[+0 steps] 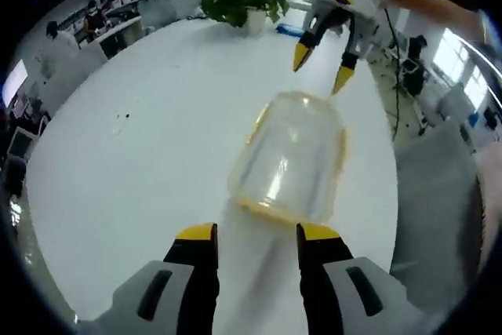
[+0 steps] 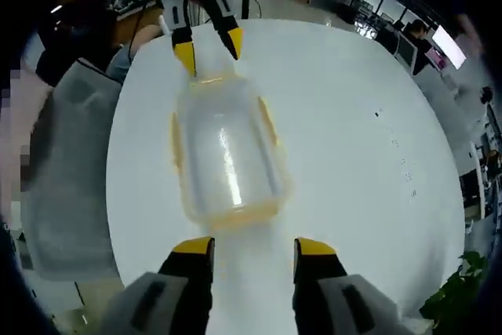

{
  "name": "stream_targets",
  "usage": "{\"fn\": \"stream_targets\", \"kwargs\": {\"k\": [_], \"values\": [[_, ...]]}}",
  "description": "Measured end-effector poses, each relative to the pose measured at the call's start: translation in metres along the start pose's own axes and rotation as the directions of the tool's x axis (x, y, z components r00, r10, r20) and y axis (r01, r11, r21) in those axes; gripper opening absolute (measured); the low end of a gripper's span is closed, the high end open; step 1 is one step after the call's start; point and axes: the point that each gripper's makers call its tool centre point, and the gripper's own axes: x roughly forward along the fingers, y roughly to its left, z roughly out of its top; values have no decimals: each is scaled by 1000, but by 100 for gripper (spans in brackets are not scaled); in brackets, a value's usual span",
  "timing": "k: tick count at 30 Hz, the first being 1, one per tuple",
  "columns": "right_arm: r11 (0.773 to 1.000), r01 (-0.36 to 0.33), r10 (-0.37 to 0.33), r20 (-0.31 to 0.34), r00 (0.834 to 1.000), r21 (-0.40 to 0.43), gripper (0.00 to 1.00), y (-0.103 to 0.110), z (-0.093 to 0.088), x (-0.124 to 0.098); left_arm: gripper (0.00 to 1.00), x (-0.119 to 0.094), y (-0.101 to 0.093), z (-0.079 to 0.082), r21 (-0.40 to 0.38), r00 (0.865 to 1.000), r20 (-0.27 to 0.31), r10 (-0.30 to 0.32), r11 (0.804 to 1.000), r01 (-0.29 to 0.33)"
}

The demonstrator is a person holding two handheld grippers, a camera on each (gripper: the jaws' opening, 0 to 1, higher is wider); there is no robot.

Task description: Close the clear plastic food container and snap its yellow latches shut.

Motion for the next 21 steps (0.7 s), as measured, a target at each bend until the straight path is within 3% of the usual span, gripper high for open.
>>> {"fn": "stream_targets", "kwargs": {"k": [3, 6, 8, 12, 14, 19, 21], "values": [[995, -15, 12, 32, 999, 94, 37, 4, 0, 0, 37, -2, 1, -2, -94, 999, 32, 9, 996, -6], [971, -38, 19, 81, 997, 235, 38, 6, 4, 3, 37, 0, 5, -5, -112, 998, 46, 36, 993, -30], [944, -52, 7, 137, 991, 326, 38, 5, 11, 3, 38, 0, 9, -4, -126, 995, 61, 74, 990, -66], [871, -102, -6, 218, 976, 481, 38, 5, 19, 6, 39, 4, 2, 1, -233, 991, 112, 68, 972, -41], [853, -110, -10, 226, 974, 510, 38, 6, 19, 9, 39, 7, 1, 0, -251, 991, 110, 73, 967, -43], [842, -110, -11, 220, 975, 528, 37, 11, 14, 20, 36, 20, -8, -5, -327, 993, 111, 48, 945, -9], [818, -128, -3, 227, 974, 560, 37, 16, 14, 23, 35, 23, -7, -5, -346, 992, 114, 58, 938, -15]]}}
